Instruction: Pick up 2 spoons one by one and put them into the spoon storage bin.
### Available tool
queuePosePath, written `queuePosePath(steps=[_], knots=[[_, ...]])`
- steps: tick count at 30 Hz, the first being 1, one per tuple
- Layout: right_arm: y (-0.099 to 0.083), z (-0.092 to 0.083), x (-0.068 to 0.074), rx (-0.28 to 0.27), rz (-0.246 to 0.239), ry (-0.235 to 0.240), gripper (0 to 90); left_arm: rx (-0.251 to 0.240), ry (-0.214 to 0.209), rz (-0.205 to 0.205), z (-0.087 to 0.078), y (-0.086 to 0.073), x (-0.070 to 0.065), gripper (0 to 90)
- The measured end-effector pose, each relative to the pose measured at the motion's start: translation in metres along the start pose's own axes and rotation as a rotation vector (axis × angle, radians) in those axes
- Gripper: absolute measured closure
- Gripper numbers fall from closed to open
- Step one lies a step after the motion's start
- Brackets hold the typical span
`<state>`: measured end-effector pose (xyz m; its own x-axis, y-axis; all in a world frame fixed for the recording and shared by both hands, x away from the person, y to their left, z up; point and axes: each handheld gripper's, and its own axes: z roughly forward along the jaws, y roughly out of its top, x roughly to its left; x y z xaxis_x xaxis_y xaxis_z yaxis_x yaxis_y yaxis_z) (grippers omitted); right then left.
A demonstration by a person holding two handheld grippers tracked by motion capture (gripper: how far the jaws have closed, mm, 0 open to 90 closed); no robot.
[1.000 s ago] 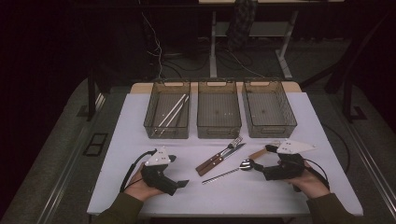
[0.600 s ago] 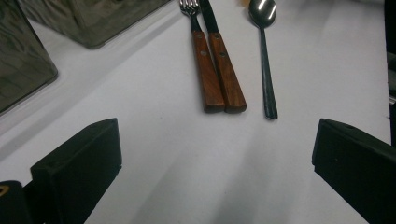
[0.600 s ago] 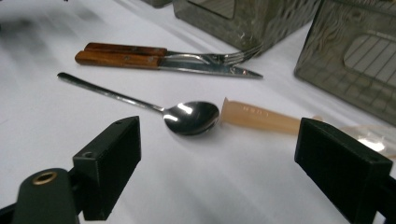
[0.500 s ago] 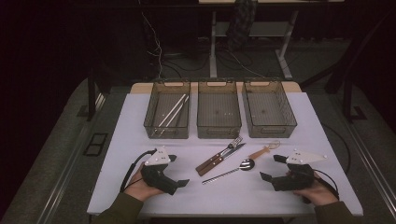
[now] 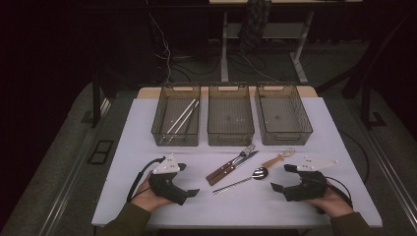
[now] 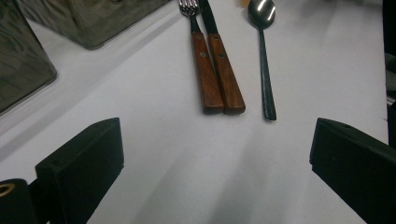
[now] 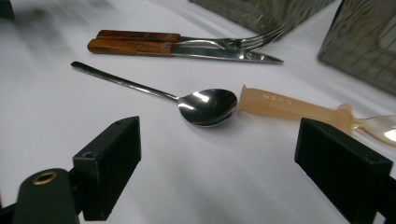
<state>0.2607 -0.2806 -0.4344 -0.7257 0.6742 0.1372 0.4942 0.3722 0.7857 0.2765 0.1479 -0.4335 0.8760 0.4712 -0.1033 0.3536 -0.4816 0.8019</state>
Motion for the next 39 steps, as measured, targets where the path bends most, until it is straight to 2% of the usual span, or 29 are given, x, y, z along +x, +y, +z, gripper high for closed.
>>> queuePosePath(steps=[4, 6, 9, 11, 16, 21, 24, 26, 31, 35, 39], knots=[[0.005, 0.002, 0.0, 0.012, -0.023, 0.017, 13.9, 0.001, -0.001, -0.001, 0.0, 0.0, 0.0, 1.6], [0.008, 0.003, -0.001, 0.015, -0.035, 0.041, 13.9, 0.001, -0.002, -0.004, 0.001, 0.0, 0.0, 1.5], [0.015, 0.006, -0.004, 0.029, -0.018, 0.08, 16.1, 0.005, -0.001, 0.0, 0.001, 0.0, 0.0, 1.6], [0.02, 0.01, -0.005, 0.041, -0.018, 0.071, 28.6, 0.007, 0.0, 0.003, 0.001, 0.0, -0.001, 1.6], [0.031, 0.021, -0.007, 0.054, -0.021, 0.067, 50.6, 0.009, -0.005, 0.002, 0.002, -0.001, 0.0, 1.6], [0.043, 0.034, -0.009, 0.072, -0.005, 0.055, 67.7, 0.009, -0.007, 0.003, 0.002, 0.0, 0.0, 1.7], [0.049, 0.045, -0.011, 0.087, -0.02, 0.064, 77.4, 0.01, -0.008, 0.001, 0.002, 0.0, 0.0, 1.7], [0.052, 0.054, -0.01, 0.119, -0.04, 0.057, 82.0, 0.011, -0.008, 0.002, 0.002, -0.001, 0.0, 1.7], [0.058, 0.068, -0.009, 0.175, -0.045, 0.053, 89.2, 0.009, -0.01, 0.001, 0.002, -0.001, 0.001, 1.7], [0.056, 0.074, -0.01, 0.22, -0.054, 0.032, 89.2, 0.01, -0.012, 0.003, 0.002, -0.001, 0.001, 1.8], [0.056, 0.075, -0.011, 0.23, -0.055, 0.018, 89.2, 0.014, -0.011, 0.004, 0.003, -0.001, 0.0, 1.7]])
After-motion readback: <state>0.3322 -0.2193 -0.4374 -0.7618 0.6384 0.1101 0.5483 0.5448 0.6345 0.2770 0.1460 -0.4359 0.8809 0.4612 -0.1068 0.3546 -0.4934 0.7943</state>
